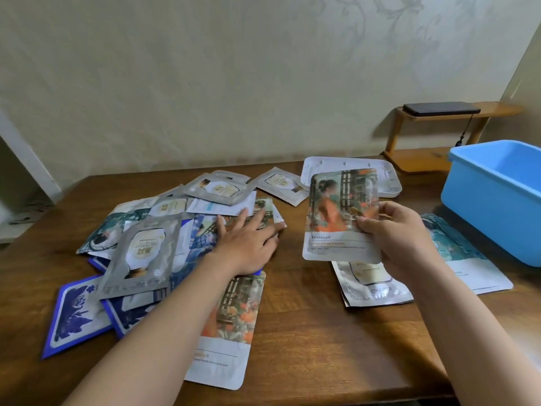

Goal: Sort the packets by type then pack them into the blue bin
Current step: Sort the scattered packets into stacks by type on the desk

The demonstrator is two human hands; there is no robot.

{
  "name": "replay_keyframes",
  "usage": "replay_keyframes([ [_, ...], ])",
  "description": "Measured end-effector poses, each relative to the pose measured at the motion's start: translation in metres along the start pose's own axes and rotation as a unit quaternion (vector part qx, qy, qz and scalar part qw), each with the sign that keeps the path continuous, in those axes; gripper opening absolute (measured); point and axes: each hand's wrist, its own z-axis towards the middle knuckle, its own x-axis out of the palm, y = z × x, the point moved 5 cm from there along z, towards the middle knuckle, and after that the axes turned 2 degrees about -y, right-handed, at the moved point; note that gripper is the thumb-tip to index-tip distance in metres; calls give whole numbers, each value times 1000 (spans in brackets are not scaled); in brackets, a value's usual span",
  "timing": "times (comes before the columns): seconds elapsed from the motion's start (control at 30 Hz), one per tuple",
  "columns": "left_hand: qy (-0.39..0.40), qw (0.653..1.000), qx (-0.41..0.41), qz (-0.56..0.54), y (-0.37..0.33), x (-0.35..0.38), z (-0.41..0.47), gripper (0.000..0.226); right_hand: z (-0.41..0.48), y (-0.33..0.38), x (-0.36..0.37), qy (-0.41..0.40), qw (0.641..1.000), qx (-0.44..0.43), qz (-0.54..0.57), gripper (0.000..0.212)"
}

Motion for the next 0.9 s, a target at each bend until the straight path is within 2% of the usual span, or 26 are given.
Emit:
replay_keyframes([
  [0.33,0,1000,-24,-5,63,-9,11,46,-11,-7,37,49,987,30,-150,22],
  [0.43,8,1000,-30,2,64,-9,10,47,-18,-14,50,68,971,40,-225,27],
  [0.5,18,999,-35,13,60,-11,7,48,-23,-13,59,78,945,10,-319,23],
  [0.6,8,999,-10,35,41,-20,-9,52,-36,-3,73,93,877,-75,-465,17],
  [0.67,-8,999,24,37,27,-26,-27,52,-49,3,82,93,823,-133,-545,31],
  [0.7,-14,998,43,32,22,-27,-37,51,-55,4,86,82,802,-157,-571,37],
  [0.8,-48,995,93,-2,13,-28,-72,45,-67,-3,98,58,748,-215,-626,33],
  [0.9,-90,985,138,-40,5,-26,-108,41,-72,-22,112,132,714,-232,-647,48],
])
